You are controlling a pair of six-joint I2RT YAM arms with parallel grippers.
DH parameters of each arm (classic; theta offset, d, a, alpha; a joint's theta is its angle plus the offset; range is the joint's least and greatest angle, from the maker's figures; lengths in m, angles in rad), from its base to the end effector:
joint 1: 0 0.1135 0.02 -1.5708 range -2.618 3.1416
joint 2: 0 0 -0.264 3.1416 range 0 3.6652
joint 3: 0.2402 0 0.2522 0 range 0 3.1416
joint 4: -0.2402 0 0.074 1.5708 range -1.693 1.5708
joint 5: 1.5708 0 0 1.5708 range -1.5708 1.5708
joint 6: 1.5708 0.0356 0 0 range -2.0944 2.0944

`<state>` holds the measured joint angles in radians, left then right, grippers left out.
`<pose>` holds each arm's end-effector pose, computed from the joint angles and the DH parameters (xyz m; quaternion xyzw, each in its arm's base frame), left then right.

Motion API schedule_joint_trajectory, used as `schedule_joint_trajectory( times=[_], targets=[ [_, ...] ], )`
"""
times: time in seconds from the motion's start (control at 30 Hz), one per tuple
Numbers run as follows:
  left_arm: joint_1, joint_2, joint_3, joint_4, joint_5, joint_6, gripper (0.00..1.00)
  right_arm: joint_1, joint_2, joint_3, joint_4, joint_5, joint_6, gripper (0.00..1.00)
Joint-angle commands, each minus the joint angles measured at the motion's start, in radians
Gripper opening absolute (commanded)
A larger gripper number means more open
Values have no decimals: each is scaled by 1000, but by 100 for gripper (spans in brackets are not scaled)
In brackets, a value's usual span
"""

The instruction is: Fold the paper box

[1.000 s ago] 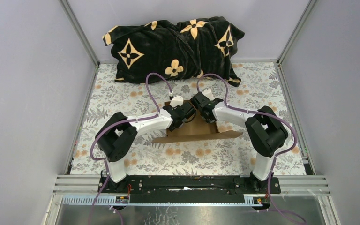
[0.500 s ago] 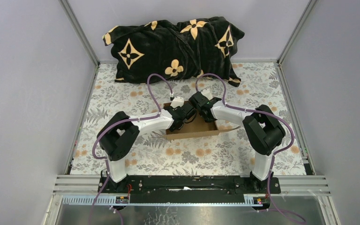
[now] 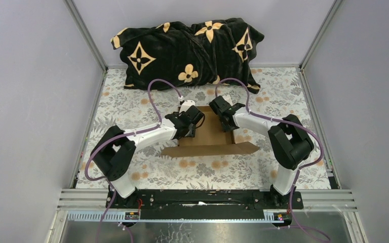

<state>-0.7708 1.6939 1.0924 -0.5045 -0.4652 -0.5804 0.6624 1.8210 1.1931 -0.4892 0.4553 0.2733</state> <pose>0.2520 -0.2225 0.1918 0.0372 0.9477 0.0349 0.3152 0.2977 0.2123 0.1787 -0.1337 0.9411 -0.0975 0.2947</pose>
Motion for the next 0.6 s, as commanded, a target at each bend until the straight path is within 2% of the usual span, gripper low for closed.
schedule_joint_trajectory(
  times=[0.0,0.2,0.27,0.57],
  targets=[
    [-3,-41,-9,172,98,45,63,-24,-83,4,42,-160,6,40],
    [33,-59,-39,211,165,52,64,-65,-120,20,59,-265,6,49],
    [50,-68,-52,229,197,55,65,-79,-129,24,66,-302,7,55],
    [99,-86,-66,279,293,89,72,-108,-140,58,67,-375,-16,67]
  ],
)
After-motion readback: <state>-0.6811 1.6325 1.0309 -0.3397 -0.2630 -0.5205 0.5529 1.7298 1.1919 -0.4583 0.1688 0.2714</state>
